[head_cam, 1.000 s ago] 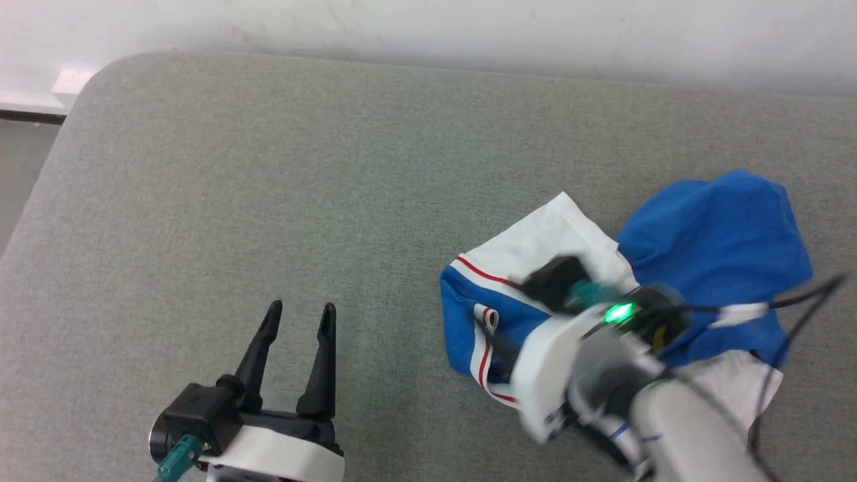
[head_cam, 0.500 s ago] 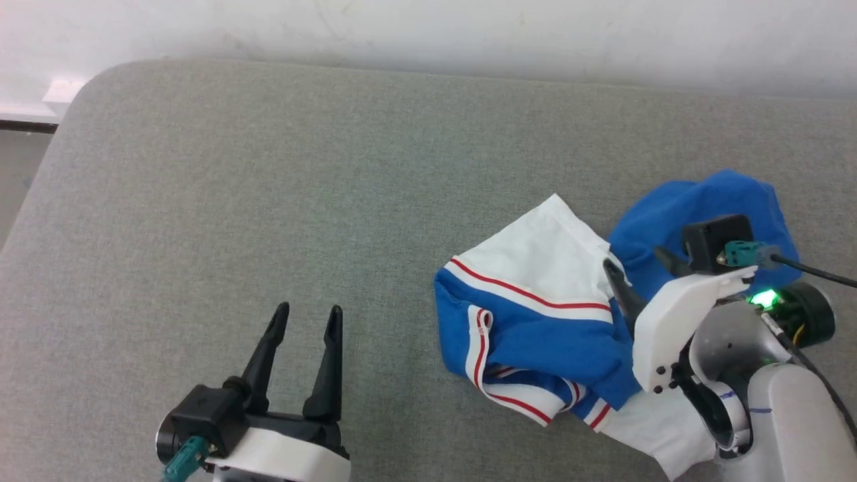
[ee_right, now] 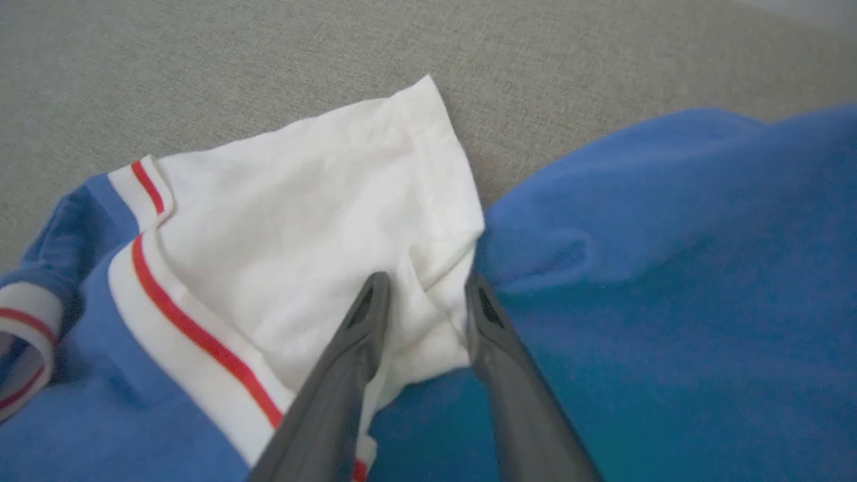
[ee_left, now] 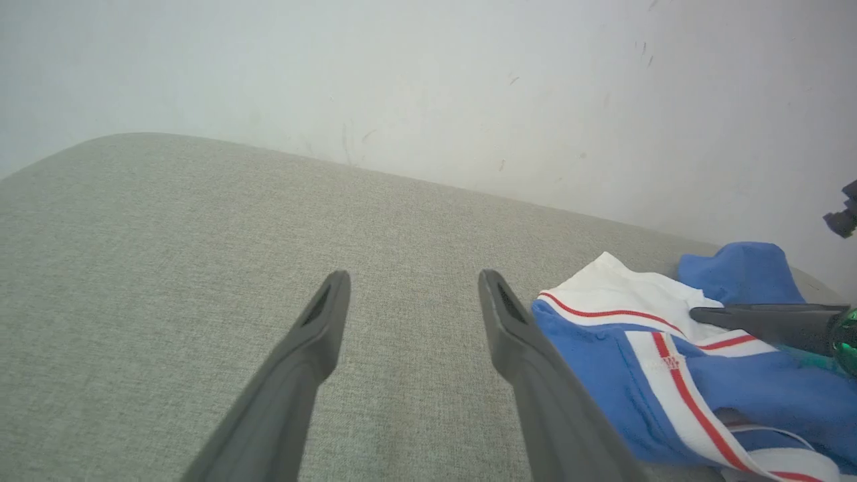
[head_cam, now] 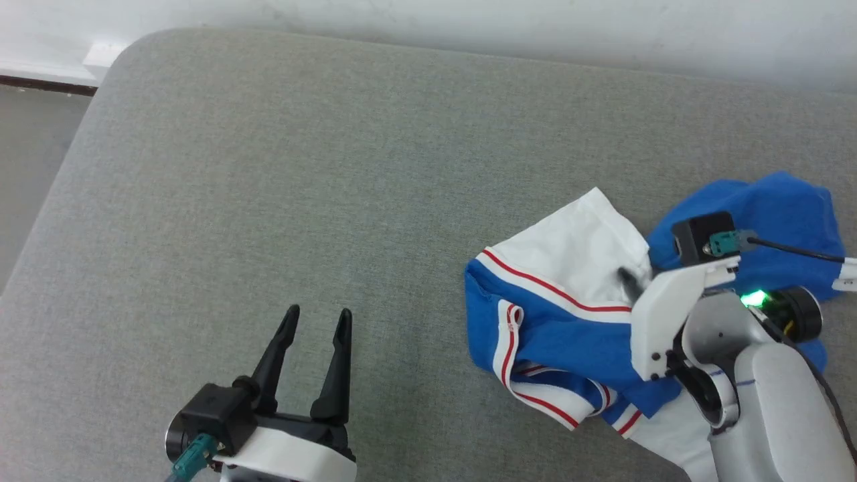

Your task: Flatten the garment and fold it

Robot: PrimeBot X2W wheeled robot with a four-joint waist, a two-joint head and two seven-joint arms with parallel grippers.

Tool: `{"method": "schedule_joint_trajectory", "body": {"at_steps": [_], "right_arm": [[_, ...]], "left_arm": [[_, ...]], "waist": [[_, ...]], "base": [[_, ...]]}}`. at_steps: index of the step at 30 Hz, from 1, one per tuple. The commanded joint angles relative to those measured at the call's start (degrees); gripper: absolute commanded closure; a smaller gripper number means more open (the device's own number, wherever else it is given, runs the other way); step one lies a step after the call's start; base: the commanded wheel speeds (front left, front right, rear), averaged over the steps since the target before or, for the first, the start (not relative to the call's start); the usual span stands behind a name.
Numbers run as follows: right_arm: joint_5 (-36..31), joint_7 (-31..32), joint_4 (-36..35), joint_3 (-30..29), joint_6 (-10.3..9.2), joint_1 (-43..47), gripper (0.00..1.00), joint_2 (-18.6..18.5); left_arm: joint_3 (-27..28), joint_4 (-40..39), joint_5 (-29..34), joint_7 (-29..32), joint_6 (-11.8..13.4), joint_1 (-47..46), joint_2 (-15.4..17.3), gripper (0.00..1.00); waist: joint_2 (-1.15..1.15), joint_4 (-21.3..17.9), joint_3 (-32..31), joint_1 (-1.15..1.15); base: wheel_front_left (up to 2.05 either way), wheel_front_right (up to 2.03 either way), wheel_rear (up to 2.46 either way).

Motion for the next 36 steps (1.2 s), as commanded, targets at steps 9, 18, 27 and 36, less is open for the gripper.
{"method": "schedule_joint_trajectory", "body": {"at_steps": [9, 18, 27, 36], "right_arm": [[3.1, -2.0, -7.8, 8.7, -0.04, -6.5, 1.0, 0.1], [17.0, -2.9, -8.4, 29.9, -0.04, -4.4, 1.0, 0.1], [15.9, -3.1, -4.9, 32.1, -0.04, -1.4, 0.0, 0.1], [11.9, -10.8, -12.6, 17.0, -0.04, 0.2, 0.0, 0.1]], "left_arm": [[-0.1, 0.5, -0.3, -0.1, 0.0, -0.6, -0.4, 0.0], [1.0, 0.8, -0.6, -0.2, 1.5, 0.0, -0.6, 0.0], [2.3, 0.4, -0.9, -0.3, 2.3, 1.9, -0.1, 0.0], [2.2, -0.5, -0.7, -0.3, 2.2, 2.4, 0.2, 0.0]], "waist": [[0.0, 0.2, -2.3, -0.01], [0.0, 2.8, -2.9, -0.01], [0.0, 3.9, -3.1, -0.01], [0.0, -0.7, -4.0, -0.01]], "base": [[0.0, 0.0, 0.0], [0.0, 0.0, 0.0], [0.0, 0.0, 0.0], [0.0, 0.0, 0.0]]}}
